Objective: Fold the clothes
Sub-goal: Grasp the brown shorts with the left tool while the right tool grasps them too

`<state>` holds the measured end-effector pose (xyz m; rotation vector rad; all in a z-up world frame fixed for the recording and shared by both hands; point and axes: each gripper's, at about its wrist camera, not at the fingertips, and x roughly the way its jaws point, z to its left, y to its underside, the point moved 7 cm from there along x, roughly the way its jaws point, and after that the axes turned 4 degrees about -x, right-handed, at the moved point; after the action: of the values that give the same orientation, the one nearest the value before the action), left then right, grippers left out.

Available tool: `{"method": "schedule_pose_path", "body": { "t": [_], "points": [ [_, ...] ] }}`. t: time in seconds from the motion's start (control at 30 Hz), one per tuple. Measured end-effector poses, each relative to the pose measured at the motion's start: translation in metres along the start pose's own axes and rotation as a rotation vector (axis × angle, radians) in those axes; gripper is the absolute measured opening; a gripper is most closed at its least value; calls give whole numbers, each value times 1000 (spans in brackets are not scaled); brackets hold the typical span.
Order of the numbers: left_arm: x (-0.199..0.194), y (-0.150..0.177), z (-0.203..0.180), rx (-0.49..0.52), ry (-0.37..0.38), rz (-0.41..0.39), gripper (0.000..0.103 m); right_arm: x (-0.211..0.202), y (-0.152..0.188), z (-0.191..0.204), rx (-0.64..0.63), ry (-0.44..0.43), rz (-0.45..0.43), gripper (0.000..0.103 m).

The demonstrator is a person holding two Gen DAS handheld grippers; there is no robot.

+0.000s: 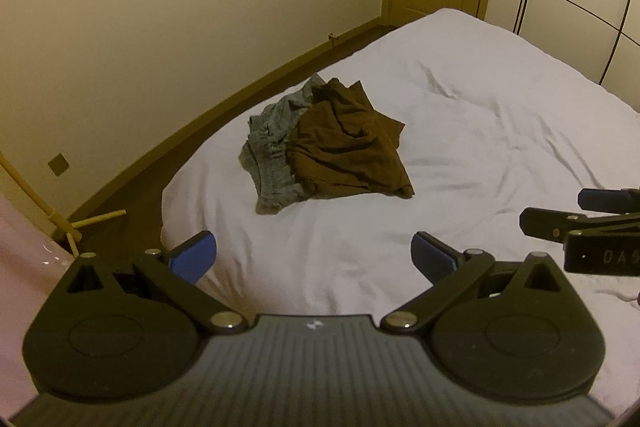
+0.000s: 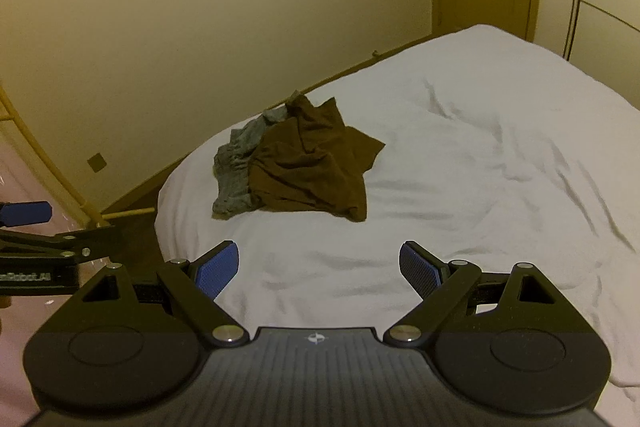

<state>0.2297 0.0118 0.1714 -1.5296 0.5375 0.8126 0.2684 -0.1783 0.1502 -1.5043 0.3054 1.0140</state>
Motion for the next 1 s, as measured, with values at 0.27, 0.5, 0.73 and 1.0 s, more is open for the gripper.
{"method": "schedule_pose_path", "body": {
  "t": [0.27, 0.5, 0.73, 1.0],
  "points": [
    [66, -31, 13, 50, 61, 40, 102, 35, -20, -9, 12, 14, 23, 89],
    [172, -74, 30, 221, 169, 53, 102, 108, -50, -6, -4, 89, 6, 89],
    [271, -99, 27, 581, 313, 7, 90, 207, -79, 5, -41, 137, 83, 85],
    [368, -59, 15, 981, 431, 9, 66, 331, -82, 21, -296, 125, 255, 73]
  ]
}}
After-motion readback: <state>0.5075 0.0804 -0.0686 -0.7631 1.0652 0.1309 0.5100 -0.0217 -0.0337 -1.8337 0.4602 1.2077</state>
